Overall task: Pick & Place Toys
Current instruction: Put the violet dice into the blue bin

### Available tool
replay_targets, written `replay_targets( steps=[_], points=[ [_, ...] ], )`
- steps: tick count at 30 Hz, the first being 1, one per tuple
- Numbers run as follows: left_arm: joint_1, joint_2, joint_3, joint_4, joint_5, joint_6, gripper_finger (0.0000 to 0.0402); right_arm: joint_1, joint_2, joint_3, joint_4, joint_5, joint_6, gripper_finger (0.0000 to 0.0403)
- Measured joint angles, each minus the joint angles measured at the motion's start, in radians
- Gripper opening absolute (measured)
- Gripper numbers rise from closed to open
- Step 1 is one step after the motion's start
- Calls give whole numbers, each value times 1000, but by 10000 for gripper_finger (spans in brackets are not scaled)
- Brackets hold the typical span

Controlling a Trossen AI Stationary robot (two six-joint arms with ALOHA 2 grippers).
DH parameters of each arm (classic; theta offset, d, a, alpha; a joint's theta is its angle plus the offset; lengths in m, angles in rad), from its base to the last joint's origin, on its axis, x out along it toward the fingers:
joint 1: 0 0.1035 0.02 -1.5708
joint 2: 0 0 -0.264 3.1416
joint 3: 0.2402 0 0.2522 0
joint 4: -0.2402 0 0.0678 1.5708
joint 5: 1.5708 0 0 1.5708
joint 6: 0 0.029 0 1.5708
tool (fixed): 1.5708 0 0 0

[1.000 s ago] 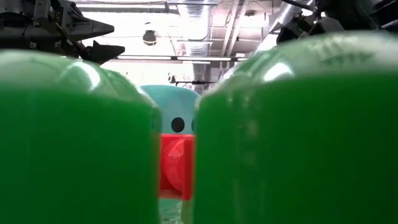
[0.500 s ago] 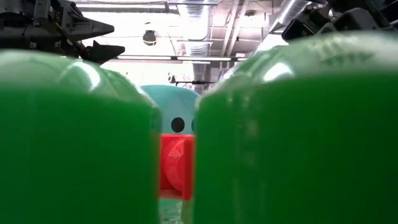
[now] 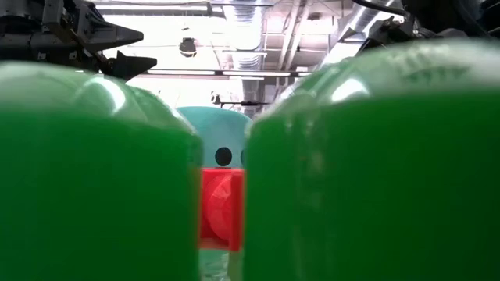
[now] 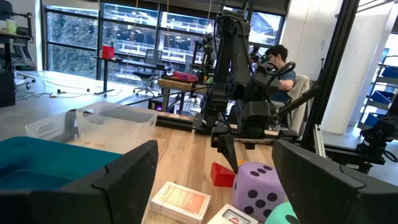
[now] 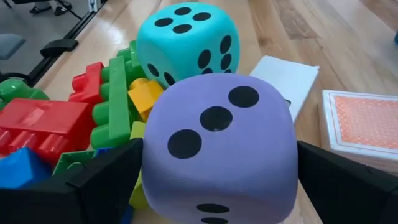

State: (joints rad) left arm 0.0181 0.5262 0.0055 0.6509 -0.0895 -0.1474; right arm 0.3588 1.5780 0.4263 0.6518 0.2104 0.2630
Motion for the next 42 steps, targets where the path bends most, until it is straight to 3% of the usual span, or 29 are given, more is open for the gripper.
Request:
replay_targets(
  steps=[17, 24, 32, 42],
  points=[
    [0, 0, 0, 0, 0, 0, 310, 0, -1, 3, -85, 129, 3, 400],
    [0, 0, 0, 0, 0, 0, 310, 0, -1, 93, -294, 212, 3, 392],
    [0, 0, 0, 0, 0, 0, 310, -2, 3, 191, -424, 225, -1, 386],
    [0, 0, 0, 0, 0, 0, 310, -21, 6, 257, -485, 243, 30, 338]
  ],
)
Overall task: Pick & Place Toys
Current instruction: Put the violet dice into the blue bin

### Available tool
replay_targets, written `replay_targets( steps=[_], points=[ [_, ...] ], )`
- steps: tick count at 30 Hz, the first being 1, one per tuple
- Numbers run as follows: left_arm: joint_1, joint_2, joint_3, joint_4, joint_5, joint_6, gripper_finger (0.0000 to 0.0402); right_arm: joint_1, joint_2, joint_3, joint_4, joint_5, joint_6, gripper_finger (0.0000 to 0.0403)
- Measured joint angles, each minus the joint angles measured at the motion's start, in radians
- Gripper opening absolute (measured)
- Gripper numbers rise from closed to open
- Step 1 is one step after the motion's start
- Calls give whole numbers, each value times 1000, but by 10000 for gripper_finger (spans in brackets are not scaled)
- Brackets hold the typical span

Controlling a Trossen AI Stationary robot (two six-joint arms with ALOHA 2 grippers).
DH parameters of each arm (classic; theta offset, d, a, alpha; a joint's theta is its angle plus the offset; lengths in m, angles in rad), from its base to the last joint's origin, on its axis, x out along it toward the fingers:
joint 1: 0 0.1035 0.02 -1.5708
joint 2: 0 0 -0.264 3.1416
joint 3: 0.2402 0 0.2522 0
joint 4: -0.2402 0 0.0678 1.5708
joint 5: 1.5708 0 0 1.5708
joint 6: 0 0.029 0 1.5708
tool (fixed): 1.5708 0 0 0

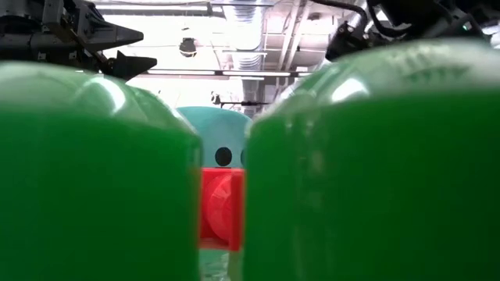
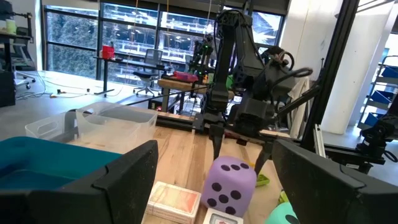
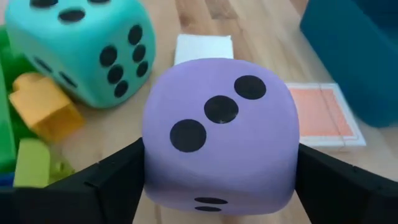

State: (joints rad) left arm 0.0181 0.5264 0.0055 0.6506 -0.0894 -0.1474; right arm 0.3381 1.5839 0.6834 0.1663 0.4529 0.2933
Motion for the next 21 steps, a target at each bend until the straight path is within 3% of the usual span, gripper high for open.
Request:
replay_targets(
  steps=[6, 13, 16, 21],
  points=[
    [0, 0, 0, 0, 0, 0, 310, -10, 0, 130, -143, 47, -1, 338],
    [0, 0, 0, 0, 0, 0, 310, -40, -1, 343, -341, 266, -110, 337],
    [0, 0, 0, 0, 0, 0, 310, -99, -3, 413, -346, 323, -178, 339],
    [0, 0, 0, 0, 0, -43, 310, -261, -3, 480, -298, 326, -260, 339]
  ],
)
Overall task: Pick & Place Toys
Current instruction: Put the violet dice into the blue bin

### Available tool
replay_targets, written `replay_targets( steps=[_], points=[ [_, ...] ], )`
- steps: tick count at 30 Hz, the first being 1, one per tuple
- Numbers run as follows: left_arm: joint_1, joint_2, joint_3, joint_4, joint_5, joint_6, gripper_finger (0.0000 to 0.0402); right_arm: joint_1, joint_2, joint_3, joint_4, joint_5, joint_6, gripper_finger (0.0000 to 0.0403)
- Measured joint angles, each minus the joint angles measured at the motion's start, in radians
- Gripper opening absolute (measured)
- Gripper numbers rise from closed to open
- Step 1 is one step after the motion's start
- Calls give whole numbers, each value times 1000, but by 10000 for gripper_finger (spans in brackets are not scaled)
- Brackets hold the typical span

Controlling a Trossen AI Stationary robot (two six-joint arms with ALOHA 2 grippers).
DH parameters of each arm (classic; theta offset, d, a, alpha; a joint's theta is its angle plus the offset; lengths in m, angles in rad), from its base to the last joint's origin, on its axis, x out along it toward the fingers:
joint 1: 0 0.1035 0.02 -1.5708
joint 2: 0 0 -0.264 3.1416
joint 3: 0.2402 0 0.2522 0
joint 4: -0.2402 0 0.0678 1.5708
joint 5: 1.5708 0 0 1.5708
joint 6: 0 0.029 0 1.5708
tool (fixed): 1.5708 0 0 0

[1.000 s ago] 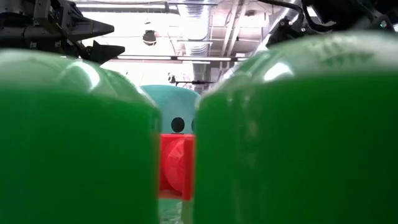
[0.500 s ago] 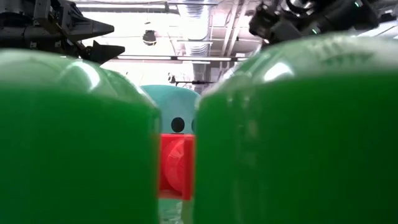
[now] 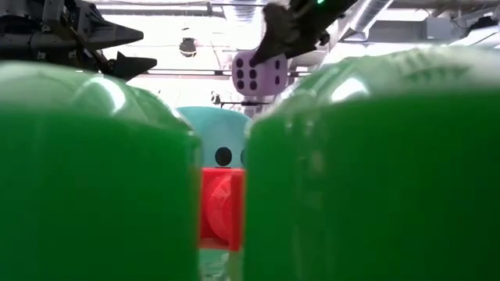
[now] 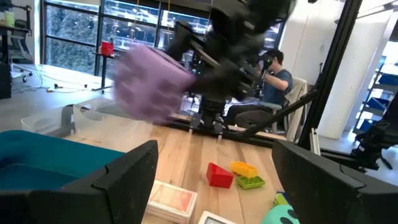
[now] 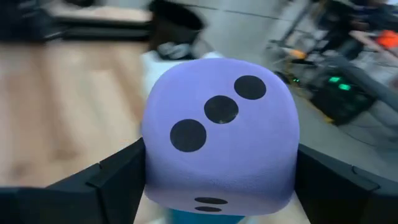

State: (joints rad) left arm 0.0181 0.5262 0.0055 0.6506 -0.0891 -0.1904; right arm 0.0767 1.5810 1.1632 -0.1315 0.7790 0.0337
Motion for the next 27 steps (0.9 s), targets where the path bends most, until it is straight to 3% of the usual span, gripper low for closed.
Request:
replay_targets(
  steps=[3, 8, 10, 18, 27],
  points=[
    [0, 0, 0, 0, 0, -5, 310, -126, 0, 2, 78, -124, -38, 339],
    [0, 0, 0, 0, 0, -2, 310, -333, 34, 4, 260, -579, -42, 340],
    [0, 0, 0, -7, 0, -2, 310, -394, 62, 3, 323, -679, -43, 340],
    [0, 0, 0, -55, 0, -2, 310, -546, 200, 42, 250, -723, -60, 340],
    [0, 0, 0, -120, 0, -2, 310, -557, 302, 138, 182, -730, -71, 359]
  ],
)
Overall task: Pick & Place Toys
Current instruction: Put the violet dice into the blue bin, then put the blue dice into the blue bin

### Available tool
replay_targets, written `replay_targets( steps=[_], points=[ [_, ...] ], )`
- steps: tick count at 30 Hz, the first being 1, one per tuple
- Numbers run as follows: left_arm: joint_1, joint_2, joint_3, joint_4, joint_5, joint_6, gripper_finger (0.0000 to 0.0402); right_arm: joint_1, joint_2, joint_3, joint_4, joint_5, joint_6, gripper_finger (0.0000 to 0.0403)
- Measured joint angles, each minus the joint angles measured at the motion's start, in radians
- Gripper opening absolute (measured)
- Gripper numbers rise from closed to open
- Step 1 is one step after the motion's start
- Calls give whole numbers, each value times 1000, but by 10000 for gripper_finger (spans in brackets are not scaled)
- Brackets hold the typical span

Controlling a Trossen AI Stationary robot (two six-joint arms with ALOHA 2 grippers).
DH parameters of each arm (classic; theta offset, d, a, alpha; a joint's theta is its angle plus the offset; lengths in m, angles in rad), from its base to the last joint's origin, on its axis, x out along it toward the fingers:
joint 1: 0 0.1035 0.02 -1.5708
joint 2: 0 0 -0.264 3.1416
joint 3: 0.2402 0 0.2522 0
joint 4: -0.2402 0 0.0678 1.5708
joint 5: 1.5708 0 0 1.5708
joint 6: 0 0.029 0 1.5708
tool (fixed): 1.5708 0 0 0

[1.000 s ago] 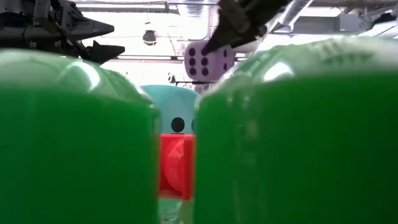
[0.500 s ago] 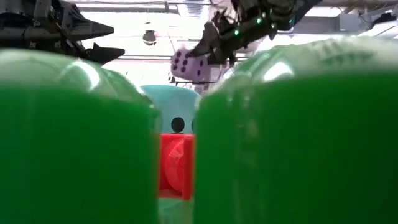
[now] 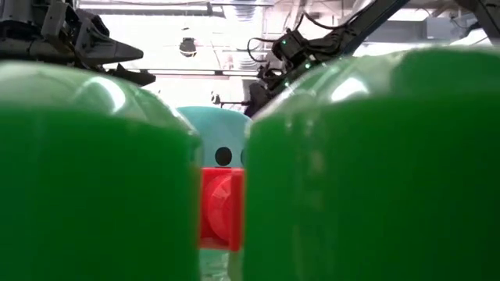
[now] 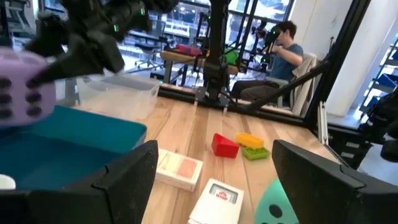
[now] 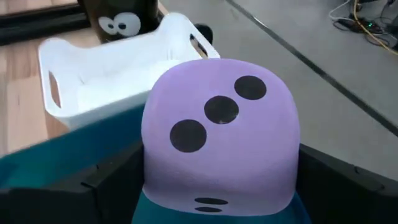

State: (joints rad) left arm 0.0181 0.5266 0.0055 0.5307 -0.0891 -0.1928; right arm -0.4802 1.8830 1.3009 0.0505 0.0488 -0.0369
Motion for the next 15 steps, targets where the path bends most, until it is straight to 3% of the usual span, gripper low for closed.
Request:
replay_targets(
  steps=[6, 15],
  points=[
    [0, 0, 0, -10, 0, 0, 310, 14, 2, 69, -82, -4, 0, 395],
    [0, 0, 0, -12, 0, -9, 310, 24, 1, 152, -192, -4, -15, 396]
  ],
)
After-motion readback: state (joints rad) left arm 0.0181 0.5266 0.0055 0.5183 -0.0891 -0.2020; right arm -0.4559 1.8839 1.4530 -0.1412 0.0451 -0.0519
